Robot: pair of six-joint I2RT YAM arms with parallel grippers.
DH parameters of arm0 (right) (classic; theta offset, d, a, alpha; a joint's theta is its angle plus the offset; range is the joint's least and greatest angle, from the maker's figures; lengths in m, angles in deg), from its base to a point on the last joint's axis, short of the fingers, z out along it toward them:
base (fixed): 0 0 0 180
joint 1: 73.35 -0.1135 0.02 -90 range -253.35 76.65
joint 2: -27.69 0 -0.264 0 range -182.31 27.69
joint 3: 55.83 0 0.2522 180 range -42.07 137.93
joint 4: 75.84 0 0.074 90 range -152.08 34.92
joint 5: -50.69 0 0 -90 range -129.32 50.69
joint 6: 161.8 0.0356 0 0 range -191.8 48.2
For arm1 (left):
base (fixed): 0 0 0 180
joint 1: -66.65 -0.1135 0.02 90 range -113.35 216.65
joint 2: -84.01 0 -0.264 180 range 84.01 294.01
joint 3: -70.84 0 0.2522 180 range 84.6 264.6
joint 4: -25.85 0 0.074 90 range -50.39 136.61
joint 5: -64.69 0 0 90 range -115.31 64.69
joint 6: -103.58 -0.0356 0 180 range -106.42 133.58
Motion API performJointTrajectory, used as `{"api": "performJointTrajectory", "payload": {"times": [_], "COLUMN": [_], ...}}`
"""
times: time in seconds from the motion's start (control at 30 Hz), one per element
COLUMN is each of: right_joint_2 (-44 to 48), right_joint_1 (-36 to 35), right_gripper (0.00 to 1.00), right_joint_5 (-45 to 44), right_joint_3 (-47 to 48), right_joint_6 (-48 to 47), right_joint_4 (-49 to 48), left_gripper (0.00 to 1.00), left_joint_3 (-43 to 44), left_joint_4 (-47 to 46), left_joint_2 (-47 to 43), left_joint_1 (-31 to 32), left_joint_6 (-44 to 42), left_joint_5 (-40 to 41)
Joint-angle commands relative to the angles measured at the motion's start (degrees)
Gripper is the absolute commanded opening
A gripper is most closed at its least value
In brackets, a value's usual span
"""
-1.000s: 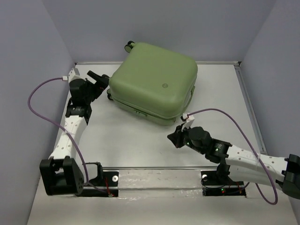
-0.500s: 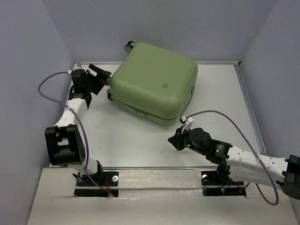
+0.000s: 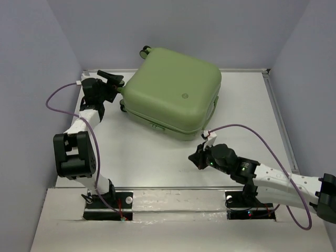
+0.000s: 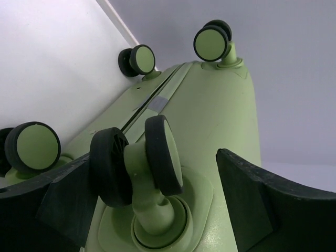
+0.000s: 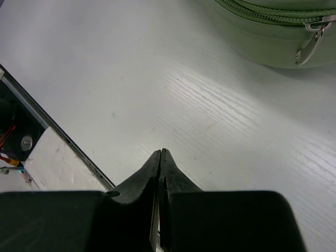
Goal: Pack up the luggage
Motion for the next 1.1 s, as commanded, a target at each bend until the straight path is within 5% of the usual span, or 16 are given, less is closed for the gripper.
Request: {"api": "performJointTrajectory", "payload": {"times": [0.0, 0.23, 0.37, 0.4, 0.5, 0.73, 1.07], "right_joint_2": [-0.3, -0.5, -0.6, -0.6, -0.8, -0.4, -7.5], "right_joint_1": [0.3, 0.3, 0.3, 0.3, 4.3, 27.7, 30.0], "right_gripper": [0.07, 0.07, 0.15, 0.26, 0.43, 0.45, 0.48], "right_joint_5": [-0.6, -1.7, -5.5, -6.3, -8.1, 8.2, 24.2], "right_joint_3": [-0.3, -0.5, -0.4, -0.3, 0.9, 0.6, 1.9], "right_joint_6": [0.3, 0.8, 1.8, 1.9, 0.5, -7.1, -14.5], "right_joint_4": [-1.6, -1.6, -1.3, -1.2, -1.3, -9.3, -17.2], "left_gripper": [0.95, 0.77, 0.25, 0.08, 0.06, 0.06, 0.06], "left_joint_3": [-1.1, -2.3, -3.1, -3.3, -4.9, -6.4, -6.4], "left_joint_4": [-10.1, -15.7, -18.1, -18.2, -18.3, -17.6, -16.5], "left_joint_2": [0.2, 2.2, 2.9, 2.6, 0.9, -2.5, -3.9], "left_joint_1": [-0.2, -0.2, -0.2, -0.2, -0.2, -0.3, -0.3], "left_joint_6": [5.1, 7.8, 7.8, 7.5, 5.6, 4.2, 3.8], "left_joint_5": [0.9, -0.1, -0.4, -0.4, 0.9, 0.1, -1.1]}}
